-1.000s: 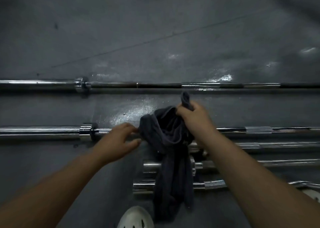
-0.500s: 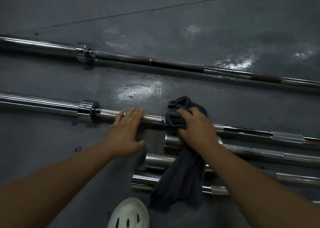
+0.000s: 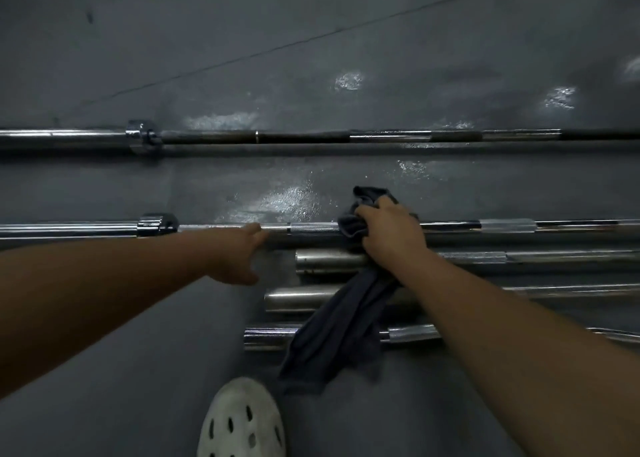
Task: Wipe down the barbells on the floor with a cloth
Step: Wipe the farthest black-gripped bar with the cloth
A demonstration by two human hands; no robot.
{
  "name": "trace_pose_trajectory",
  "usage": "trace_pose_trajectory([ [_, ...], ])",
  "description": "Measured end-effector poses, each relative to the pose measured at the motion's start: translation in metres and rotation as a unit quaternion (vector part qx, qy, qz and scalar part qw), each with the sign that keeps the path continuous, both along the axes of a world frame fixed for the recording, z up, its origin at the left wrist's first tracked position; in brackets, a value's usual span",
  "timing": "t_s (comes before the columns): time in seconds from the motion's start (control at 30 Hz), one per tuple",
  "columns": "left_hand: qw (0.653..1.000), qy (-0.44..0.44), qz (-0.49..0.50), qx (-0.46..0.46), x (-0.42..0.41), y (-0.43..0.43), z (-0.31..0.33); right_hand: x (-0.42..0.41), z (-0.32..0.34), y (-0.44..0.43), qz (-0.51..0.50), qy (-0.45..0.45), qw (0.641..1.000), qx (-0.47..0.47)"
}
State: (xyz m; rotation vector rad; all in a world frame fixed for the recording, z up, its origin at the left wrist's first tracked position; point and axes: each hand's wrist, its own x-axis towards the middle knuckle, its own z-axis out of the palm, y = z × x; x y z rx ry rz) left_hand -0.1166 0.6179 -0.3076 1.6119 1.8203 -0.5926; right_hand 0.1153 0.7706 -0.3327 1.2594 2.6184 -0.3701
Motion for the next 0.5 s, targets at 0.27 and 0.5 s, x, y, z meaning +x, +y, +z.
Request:
trace_pose_trajectory([
  [0.27,0.988,-0.026,0.073,0.134,0.097,0.050,-0.040,-0.005,-0.012,-0.010,0.011,0.061,0.998,-0.029],
  [0.5,0.948,-0.055,0.263,0.168,0.135,0.070,-0.061,0.095,-0.028,0.078,-0.197,0.045,0.978,0.057],
])
